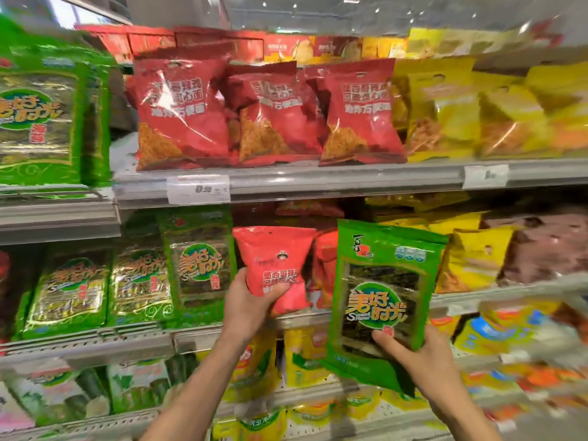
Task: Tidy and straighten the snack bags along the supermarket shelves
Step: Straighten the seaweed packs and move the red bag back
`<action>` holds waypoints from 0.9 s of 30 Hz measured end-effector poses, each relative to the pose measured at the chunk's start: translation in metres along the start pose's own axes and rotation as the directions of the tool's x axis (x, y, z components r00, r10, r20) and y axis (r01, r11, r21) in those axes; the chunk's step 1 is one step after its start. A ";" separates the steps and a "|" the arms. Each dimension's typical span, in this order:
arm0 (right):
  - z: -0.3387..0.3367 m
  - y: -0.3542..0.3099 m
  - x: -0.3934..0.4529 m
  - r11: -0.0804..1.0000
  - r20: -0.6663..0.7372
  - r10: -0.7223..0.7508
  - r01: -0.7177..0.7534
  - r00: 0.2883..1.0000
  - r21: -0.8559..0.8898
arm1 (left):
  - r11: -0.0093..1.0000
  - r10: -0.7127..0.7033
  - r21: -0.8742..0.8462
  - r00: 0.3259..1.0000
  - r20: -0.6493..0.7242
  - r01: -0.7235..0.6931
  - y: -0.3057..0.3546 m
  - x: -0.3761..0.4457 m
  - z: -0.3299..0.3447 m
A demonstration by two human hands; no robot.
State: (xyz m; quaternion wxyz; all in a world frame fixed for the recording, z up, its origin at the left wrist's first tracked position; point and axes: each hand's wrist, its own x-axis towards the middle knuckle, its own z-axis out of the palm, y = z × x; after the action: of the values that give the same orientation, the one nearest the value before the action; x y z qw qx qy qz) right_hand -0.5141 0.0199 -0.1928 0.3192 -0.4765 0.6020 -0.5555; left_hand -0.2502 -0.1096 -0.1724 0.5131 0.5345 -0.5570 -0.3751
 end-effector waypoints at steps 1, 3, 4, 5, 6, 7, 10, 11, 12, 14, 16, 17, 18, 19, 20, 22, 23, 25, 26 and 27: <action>-0.006 0.002 0.000 1.000 -0.002 0.003 -0.003 1.000 -0.009 | 1.000 0.009 0.020 1.000 0.004 -0.009 0.000 0.005 0.011; -0.016 0.005 -0.001 0.999 0.002 0.016 -0.015 1.000 -0.032 | 0.999 -0.007 0.050 1.000 0.027 0.006 -0.003 0.017 0.027; -0.019 0.006 -0.001 0.999 0.001 0.020 -0.020 1.000 -0.034 | 0.998 -0.020 0.061 0.999 0.045 0.017 -0.004 0.022 0.032; -0.023 0.009 -0.002 0.999 -0.003 0.025 -0.025 1.000 -0.032 | 0.997 -0.028 0.067 0.998 0.064 0.024 -0.006 0.026 0.035; -0.026 0.010 -0.002 0.999 -0.007 0.032 -0.032 0.999 -0.031 | 0.997 -0.042 0.066 0.996 0.082 0.036 -0.008 0.030 0.037; -0.028 0.012 -0.002 0.999 -0.005 0.040 -0.040 0.999 -0.031 | 0.997 -0.062 0.058 0.993 0.098 0.056 -0.012 0.032 0.039; -0.029 0.015 -0.003 0.998 0.027 0.064 -0.063 0.998 -0.013 | 0.992 -0.120 0.046 0.984 0.132 0.115 -0.021 0.034 0.037; -0.028 0.015 -0.004 0.997 0.034 0.072 -0.072 0.997 -0.001 | 0.990 -0.144 0.021 0.978 0.152 0.143 -0.022 0.034 0.036; -0.026 0.014 -0.004 0.997 0.037 0.082 -0.082 0.996 0.008 | 0.987 -0.160 0.002 0.971 0.177 0.162 -0.023 0.036 0.036; -0.022 0.013 -0.005 0.996 0.048 0.087 -0.087 0.995 0.012 | 0.985 -0.167 -0.007 0.961 0.221 0.172 -0.021 0.038 0.036; -0.015 0.011 -0.006 0.996 0.063 0.088 -0.090 0.994 0.027 | 0.984 -0.174 0.015 0.952 0.250 0.176 -0.019 0.037 0.037; -0.012 0.010 -0.006 0.996 0.067 0.089 -0.091 0.994 0.027 | 0.983 -0.182 0.028 0.950 0.253 0.181 -0.019 0.035 0.036; -0.008 0.008 -0.007 0.996 0.070 0.084 -0.085 0.994 0.021 | 0.982 -0.187 0.046 0.950 0.252 0.181 -0.019 0.033 0.035; -0.003 0.006 -0.007 0.997 0.076 0.077 -0.078 0.994 0.015 | 0.983 -0.181 0.087 0.953 0.244 0.164 -0.019 0.031 0.033; 0.003 0.005 -0.007 0.997 0.081 0.076 -0.077 0.994 0.011 | 0.979 -0.161 0.157 0.959 0.232 0.127 -0.019 0.028 0.030; 0.017 0.000 -0.008 0.997 0.096 0.072 -0.072 0.993 0.000 | 0.951 -0.072 0.309 0.975 0.209 0.004 -0.016 0.014 0.019; 0.026 -0.002 -0.009 0.998 0.107 0.064 -0.063 0.992 -0.008 | 0.928 0.003 0.364 0.980 0.198 -0.076 -0.016 0.005 0.012; 0.049 -0.006 -0.012 0.998 0.124 0.065 -0.063 0.990 -0.020 | 0.885 0.141 0.417 0.973 0.182 -0.206 -0.016 -0.016 -0.007; 0.063 -0.009 -0.014 0.997 0.136 0.070 -0.068 0.988 -0.024 | 0.876 0.179 0.416 0.965 0.190 -0.245 -0.018 -0.026 -0.018; 0.077 -0.012 -0.017 0.997 0.153 0.076 -0.072 0.985 -0.032 | 0.871 0.206 0.410 0.959 0.196 -0.271 -0.021 -0.036 -0.032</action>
State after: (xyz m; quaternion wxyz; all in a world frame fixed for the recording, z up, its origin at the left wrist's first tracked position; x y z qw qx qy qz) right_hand -0.4350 0.0084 -0.1977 0.3787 -0.4995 0.6003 -0.4967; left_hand -0.2184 -0.0735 -0.1928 0.3819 0.5331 -0.7240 -0.2142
